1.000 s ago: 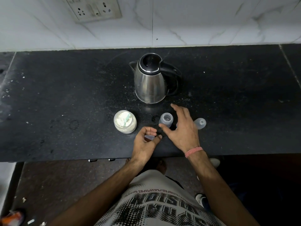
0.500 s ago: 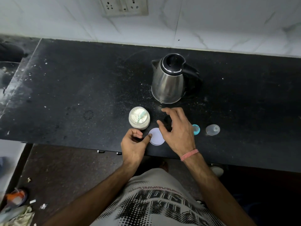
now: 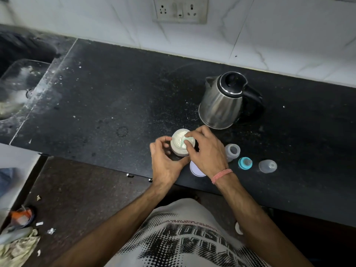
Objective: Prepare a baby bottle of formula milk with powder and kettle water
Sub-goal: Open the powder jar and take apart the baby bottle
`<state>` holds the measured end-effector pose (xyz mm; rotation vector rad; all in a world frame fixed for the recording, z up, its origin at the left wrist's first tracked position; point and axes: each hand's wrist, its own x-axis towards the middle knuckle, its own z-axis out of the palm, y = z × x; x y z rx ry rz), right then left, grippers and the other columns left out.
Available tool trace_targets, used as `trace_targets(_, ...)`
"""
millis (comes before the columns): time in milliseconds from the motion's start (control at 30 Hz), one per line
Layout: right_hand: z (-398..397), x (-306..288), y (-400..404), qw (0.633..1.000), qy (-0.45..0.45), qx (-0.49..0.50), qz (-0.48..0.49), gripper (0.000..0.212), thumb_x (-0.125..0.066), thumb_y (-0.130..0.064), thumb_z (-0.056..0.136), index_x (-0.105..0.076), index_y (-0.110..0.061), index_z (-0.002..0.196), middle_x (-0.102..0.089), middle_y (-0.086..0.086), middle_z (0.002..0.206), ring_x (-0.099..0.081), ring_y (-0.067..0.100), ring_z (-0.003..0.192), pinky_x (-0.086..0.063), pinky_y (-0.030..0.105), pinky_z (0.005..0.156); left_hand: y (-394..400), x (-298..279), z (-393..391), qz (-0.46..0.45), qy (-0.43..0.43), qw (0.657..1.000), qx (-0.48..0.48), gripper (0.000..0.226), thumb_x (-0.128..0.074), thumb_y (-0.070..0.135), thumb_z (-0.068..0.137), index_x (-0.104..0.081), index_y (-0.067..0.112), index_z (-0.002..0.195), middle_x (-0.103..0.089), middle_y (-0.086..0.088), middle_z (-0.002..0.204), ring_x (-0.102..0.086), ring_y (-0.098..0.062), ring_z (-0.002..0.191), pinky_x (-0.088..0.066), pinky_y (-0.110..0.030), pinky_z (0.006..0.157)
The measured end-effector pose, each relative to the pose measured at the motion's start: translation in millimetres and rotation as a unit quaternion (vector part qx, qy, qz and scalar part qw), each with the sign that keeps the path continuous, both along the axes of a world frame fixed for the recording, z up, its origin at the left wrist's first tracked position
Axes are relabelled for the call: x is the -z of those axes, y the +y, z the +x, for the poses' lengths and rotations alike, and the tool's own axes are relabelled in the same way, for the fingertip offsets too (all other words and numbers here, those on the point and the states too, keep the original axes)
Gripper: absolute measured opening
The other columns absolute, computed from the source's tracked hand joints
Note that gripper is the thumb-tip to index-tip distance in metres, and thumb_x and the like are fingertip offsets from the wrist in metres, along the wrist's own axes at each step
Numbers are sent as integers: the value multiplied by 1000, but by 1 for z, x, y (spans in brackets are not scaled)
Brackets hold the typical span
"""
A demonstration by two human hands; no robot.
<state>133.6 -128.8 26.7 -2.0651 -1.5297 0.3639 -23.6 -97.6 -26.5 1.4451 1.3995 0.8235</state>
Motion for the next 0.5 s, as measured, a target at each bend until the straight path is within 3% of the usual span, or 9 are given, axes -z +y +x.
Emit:
trace_targets(100,2,-6,12,999,-37,-11,-34,28,-79,-33,101,-80,-23,127,-61,-2,116,-69,25,106,-60,45,84,10,2,1,9,9,999,46,103,-110,41,65,-60,35,154,-44,12,140,-62,-21,129,-59,-43,110)
trace_targets(200,6,-14,26,991,-94,-41,-92,31,-77,-37,102,-79,-26,131,-59,-2,120,-68,26,111,-55,43,87,20,0,6,31,6,996,89,96,-109,41,70,-66,30,154,-53,10,149,-57,-21,141,-53,-53,119)
trace_targets(333,6,-29,39,972,-165,-78,-151,34,-75,-41,102,-80,-25,132,-60,2,127,-69,29,115,-56,44,90,28,-3,6,40,-12,995,92,84,-99,57,67,-74,29,142,-71,12,145,-65,-15,137,-53,-51,118)
trace_targets(500,0,-40,48,956,-201,-84,-196,34,-77,-31,99,-78,-20,131,-62,4,130,-69,30,117,-59,45,94,27,-1,6,5,-47,995,84,84,-111,37,70,-72,33,144,-73,13,142,-71,-10,131,-62,-41,110)
